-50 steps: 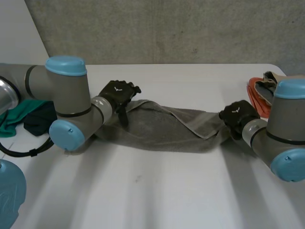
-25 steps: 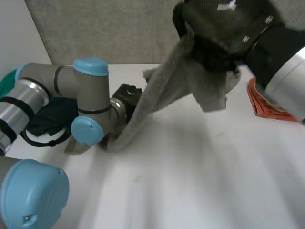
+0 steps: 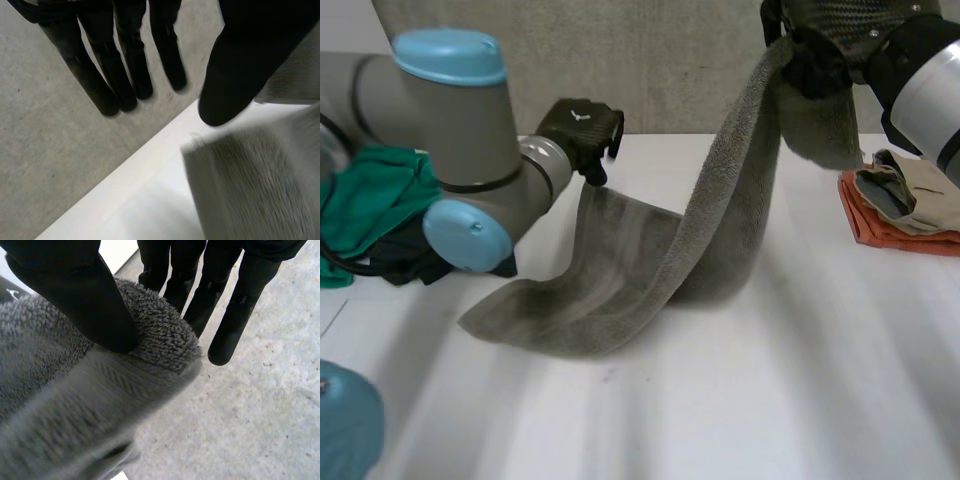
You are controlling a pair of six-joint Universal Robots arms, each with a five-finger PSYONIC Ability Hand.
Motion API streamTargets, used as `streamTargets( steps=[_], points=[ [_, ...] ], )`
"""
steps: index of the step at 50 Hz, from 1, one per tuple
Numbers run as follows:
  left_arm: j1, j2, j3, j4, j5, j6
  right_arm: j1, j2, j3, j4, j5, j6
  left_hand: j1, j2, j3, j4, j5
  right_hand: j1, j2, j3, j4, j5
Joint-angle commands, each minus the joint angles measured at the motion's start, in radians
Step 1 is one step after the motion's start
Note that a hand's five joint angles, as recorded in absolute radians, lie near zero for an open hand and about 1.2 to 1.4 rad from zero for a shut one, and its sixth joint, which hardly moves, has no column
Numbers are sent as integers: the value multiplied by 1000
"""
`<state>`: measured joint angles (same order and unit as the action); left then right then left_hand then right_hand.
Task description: Fold the laundry.
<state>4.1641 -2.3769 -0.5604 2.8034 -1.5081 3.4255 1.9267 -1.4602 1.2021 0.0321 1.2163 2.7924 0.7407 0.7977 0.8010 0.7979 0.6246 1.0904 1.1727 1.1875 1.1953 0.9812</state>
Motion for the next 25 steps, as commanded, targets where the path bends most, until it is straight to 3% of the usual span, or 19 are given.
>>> streamTargets(
  steps=[1,9,19,20,21,23,25],
  points=[
    [18,59,-148,-31,202,-25,84,-52,-30,-17,-24,21,-566,-623,-626,-623,-625,306,224,209,201,241],
    [-15,-14,-196,-113,336,-74,132,-82,-39,-76,-115,127,-566,-623,-626,-623,-625,306,224,209,201,241],
    [-88,-125,-133,-125,284,-109,156,-80,-16,-67,-115,139,-566,-623,-626,-623,-625,306,224,209,201,241],
    [-97,-131,-130,-130,288,-112,156,-78,-13,-69,-113,141,-485,-542,-545,-542,-543,306,224,209,201,241],
    [-111,-137,-127,-134,292,-112,156,-74,-15,-76,-110,141,8,-49,-52,-49,-51,306,224,209,201,241],
    [-120,-140,-124,-134,287,-111,146,-65,-16,-83,-103,141,600,543,540,543,542,306,224,209,201,241],
    [-117,-139,-99,-121,235,-114,115,-27,-19,-98,-90,138,656,599,595,598,597,306,224,209,201,241]
  ],
)
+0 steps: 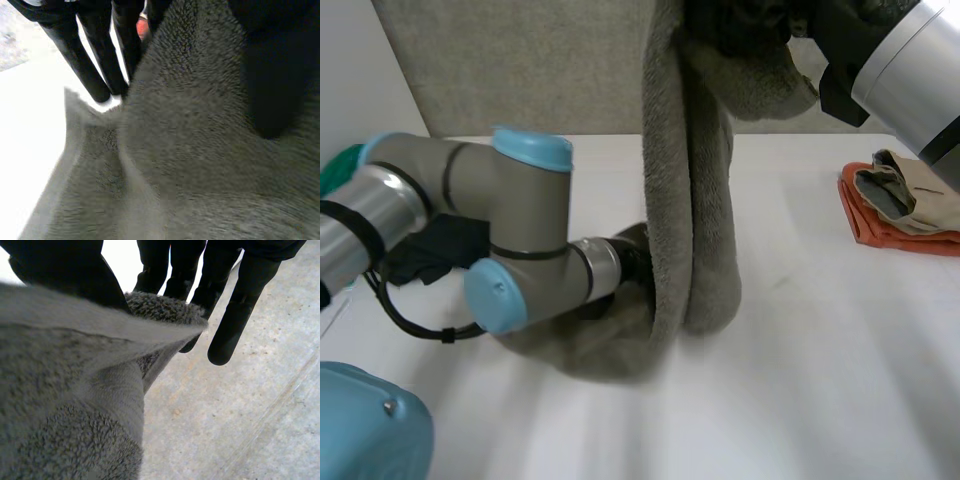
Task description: Fold the laundry.
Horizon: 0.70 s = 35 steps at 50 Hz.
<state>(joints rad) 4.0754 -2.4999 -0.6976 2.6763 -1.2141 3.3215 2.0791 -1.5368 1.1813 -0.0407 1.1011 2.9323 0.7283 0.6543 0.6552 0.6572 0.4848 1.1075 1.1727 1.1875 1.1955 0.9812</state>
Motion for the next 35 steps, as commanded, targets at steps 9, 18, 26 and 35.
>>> streamTargets(
  steps=[9,18,26,35],
  points=[
    [82,93,165,36,-395,6,-126,222,-106,-47,120,-113,668,742,741,739,737,289,224,209,201,241],
    [148,337,17,197,-393,13,-157,380,-200,-74,204,-327,668,742,741,739,737,289,224,209,201,241],
    [131,380,-322,376,-441,23,-166,449,21,-126,94,-404,668,742,741,739,737,289,224,209,201,241],
    [109,227,-442,358,-449,26,-169,557,268,-211,40,-524,264,338,337,335,333,148,83,68,60,100]
  ],
)
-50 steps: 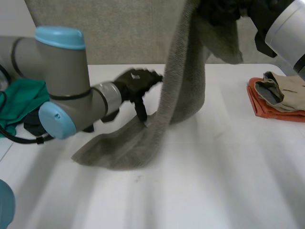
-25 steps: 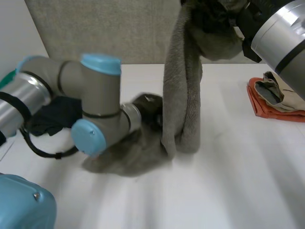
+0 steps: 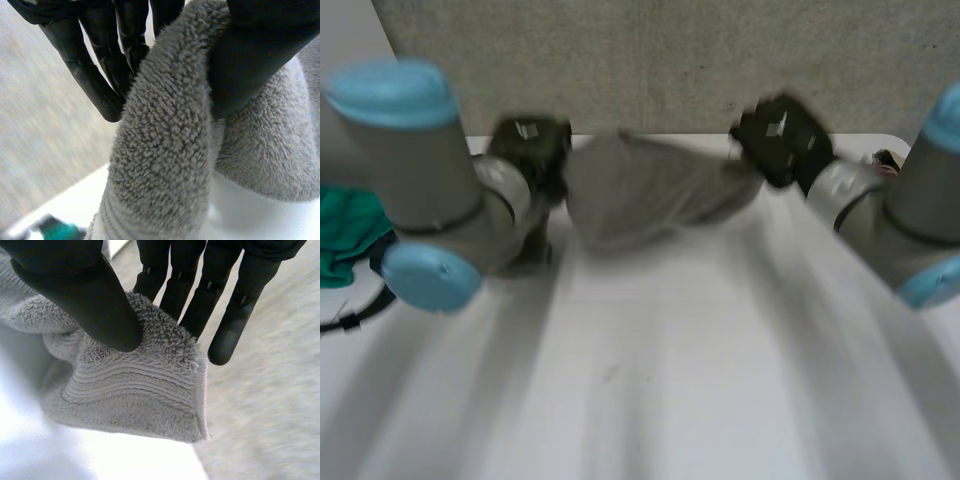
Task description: Fold the laundry.
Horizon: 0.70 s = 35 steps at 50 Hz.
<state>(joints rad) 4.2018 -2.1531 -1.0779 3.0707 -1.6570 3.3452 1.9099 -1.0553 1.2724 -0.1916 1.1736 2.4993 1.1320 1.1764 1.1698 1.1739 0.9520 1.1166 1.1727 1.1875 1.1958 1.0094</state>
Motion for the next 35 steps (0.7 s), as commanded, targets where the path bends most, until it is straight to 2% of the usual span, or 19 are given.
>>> streamTargets(
  steps=[1,2,5,6,12,17,22,25,29,35],
  points=[
    [-17,-128,-60,-55,-9,0,0,77,185,-63,-26,-106,-210,-255,-248,-252,-205,40,-17,-31,-40,-28],
    [-14,-129,-50,-97,-10,-3,1,75,199,-59,-6,-124,-359,-404,-397,-401,-354,-165,-221,-236,-244,-232],
    [-11,-116,-33,-157,-14,0,4,61,209,-34,50,-123,-568,-613,-606,-610,-563,-451,-507,-522,-530,-518],
    [-6,-102,-24,-193,-10,3,9,45,211,-11,90,-108,-709,-753,-746,-751,-703,-574,-630,-645,-653,-641],
    [24,-21,-13,-296,-10,7,17,-75,182,148,205,21,-804,-848,-842,-846,-798,-771,-828,-842,-851,-839],
    [95,50,-5,-317,16,2,5,-124,101,369,236,156,-845,-890,-883,-887,-840,-822,-878,-893,-901,-889],
    [171,39,55,-355,111,14,-47,-98,-13,610,244,295,-825,-869,-862,-867,-819,-860,-916,-931,-939,-927],
    [196,-13,113,-421,181,37,-74,-49,-63,693,247,351,-778,-822,-816,-820,-772,-851,-907,-922,-930,-918],
    [211,-98,194,-504,227,83,-97,20,-111,709,258,404,-702,-746,-740,-744,-696,-825,-881,-896,-904,-892],
    [210,-178,256,-595,229,126,-97,100,-154,695,265,457,-613,-658,-651,-655,-608,-734,-790,-805,-813,-801]
  ],
)
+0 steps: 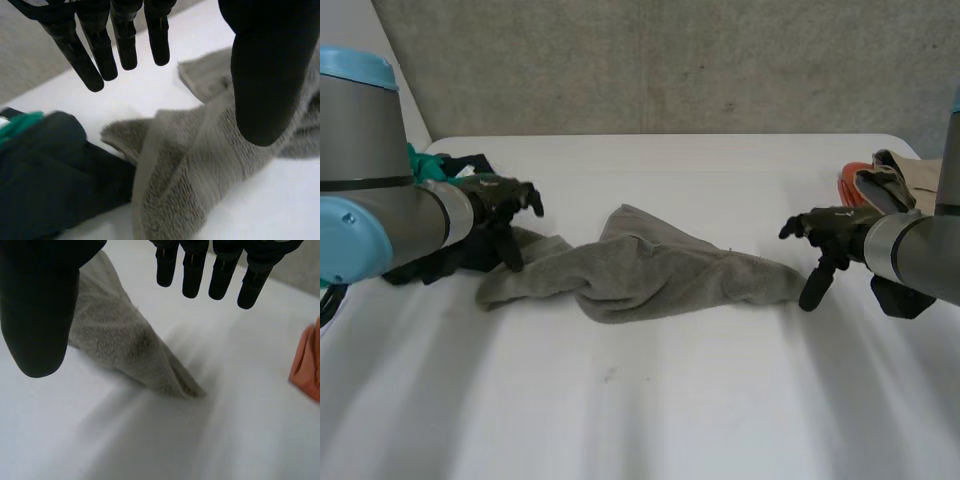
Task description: Fold the laundry.
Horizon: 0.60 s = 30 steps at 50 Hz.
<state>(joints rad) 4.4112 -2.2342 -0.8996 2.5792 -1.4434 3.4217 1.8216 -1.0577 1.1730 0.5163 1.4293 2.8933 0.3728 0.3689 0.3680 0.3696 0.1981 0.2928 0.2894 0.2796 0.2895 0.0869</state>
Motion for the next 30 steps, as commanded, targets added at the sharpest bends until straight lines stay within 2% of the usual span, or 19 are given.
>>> streamTargets(
  steps=[1,9,12,13,14,17,23,27,30],
  points=[
    [1,-105,79,-105,14,50,-7,111,-59,-18,13,67,152,156,157,155,152,108,111,121,111,139],
    [-32,-174,93,-80,-15,65,22,199,-95,-71,45,101,196,200,200,199,196,202,205,215,205,233],
    [-44,-185,93,-76,-18,67,34,226,-99,-110,62,101,664,668,669,667,664,351,354,364,354,382],
    [-47,-180,94,-71,-23,65,38,232,-96,-131,72,101,965,969,970,968,965,564,567,577,567,595],
    [-47,-176,96,-67,-26,64,39,235,-95,-143,77,100,1023,1027,1028,1026,1023,685,688,698,688,716],
    [-49,-125,87,-42,-52,48,41,234,-92,-183,95,96,1023,1027,1028,1027,1024,1102,1105,1115,1105,1133],
    [-53,36,44,-14,-101,10,21,153,-89,-200,100,57,1023,1027,1028,1027,1024,1103,1107,1117,1107,1135],
    [-49,193,39,-11,-109,-5,-21,-37,-101,-202,64,-66,1023,1027,1028,1027,1024,1103,1107,1117,1107,1135],
    [-47,254,57,-11,-103,-13,-28,-119,-121,-203,30,-152,1023,1027,1028,1027,1024,1103,1107,1117,1107,1135]
  ],
)
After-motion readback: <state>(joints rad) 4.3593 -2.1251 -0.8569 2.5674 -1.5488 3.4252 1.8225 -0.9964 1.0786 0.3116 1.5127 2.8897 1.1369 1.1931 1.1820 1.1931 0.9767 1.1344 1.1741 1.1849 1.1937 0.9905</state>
